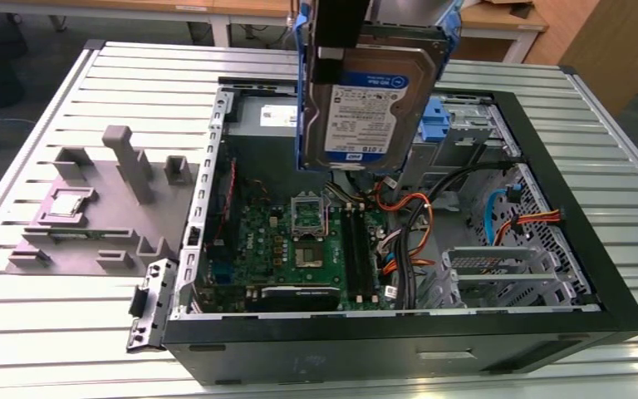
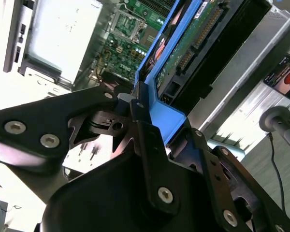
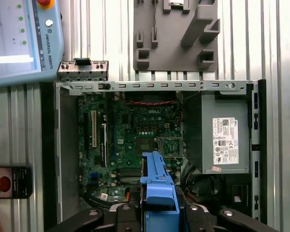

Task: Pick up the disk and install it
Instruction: 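Insert the disk into the insertion slot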

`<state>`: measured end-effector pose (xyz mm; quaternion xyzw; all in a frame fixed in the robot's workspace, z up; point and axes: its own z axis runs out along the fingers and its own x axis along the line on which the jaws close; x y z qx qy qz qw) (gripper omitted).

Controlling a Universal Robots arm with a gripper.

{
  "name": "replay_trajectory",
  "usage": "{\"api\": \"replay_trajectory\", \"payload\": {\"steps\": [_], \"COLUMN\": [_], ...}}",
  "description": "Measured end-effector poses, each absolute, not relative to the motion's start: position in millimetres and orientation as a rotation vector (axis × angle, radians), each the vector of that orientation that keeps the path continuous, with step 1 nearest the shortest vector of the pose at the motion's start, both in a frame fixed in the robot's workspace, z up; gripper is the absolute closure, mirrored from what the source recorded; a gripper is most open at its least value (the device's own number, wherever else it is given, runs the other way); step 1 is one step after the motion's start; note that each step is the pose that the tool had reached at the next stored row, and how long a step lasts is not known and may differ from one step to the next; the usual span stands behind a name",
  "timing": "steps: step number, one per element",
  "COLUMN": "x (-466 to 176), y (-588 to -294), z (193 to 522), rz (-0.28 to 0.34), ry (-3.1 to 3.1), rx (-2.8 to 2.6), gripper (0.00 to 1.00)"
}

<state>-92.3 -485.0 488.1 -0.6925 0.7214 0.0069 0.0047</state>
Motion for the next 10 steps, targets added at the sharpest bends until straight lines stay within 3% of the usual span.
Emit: {"api": "replay_trajectory", "payload": {"steps": [10], "x": [-88], "y": [-502], "z": [488], "rz": [0.021], "ry": [2.260], "rx": [-2.169], "gripper": [0.63]}}
